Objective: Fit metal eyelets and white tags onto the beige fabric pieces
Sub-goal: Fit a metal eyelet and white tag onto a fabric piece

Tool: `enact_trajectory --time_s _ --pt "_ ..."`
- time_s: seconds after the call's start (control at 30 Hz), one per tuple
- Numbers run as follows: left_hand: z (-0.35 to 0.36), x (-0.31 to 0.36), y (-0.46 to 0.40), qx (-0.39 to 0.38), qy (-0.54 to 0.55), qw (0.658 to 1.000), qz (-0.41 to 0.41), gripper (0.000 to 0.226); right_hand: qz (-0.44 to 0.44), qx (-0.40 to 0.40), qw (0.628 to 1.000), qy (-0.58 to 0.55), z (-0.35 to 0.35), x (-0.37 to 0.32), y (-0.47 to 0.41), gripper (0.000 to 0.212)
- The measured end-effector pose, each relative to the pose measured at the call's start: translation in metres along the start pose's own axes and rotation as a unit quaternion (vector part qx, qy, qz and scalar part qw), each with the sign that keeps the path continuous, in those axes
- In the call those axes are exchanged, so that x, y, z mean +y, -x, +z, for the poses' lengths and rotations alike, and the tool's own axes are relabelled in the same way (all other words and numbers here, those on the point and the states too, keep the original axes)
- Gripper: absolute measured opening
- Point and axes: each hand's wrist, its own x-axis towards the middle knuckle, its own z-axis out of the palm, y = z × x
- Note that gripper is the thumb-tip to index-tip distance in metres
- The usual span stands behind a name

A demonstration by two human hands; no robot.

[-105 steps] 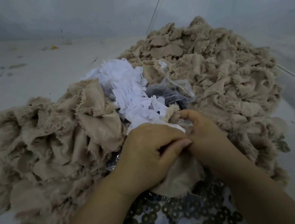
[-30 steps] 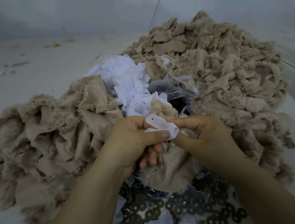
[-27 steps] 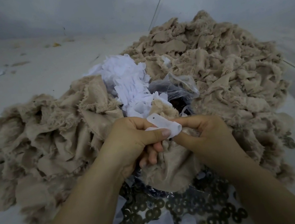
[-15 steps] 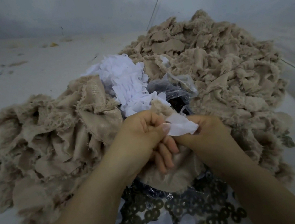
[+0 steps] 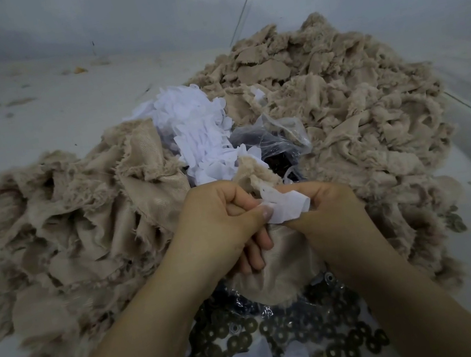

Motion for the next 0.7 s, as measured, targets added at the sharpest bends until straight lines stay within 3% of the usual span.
enact_trajectory --time_s 0.13,0.33,0.4,0.53,0.7 --pt "0.0002 0.0014 0.0007 -0.005 0.026 1.0 -0.004 0.016 0.017 0.003 1.0 -0.025 0.0009 0.0017 -0.0017 0.018" --pt "-0.001 0.002 0.0005 -0.005 0.06 0.998 -0.003 0.016 0.021 0.004 0.999 -0.036 0.0002 0.0029 -0.0011 0.031" --pt "-0.0007 0.0014 0.0001 -0.008 0.056 0.998 -0.006 0.016 0.028 0.015 0.999 -0.032 -0.001 0.0048 -0.0025 0.016" --pt "0.0003 -0.0014 -0.0008 -0.01 0.047 0.999 -0.016 0.012 0.029 0.002 0.999 -0.017 0.0014 0.0034 -0.0029 0.025" --pt "0.002 -0.0027 -0.0015 -0.005 0.034 0.999 -0.01 0.013 0.039 -0.009 0.998 -0.049 0.0013 0.0014 -0.0013 0.019"
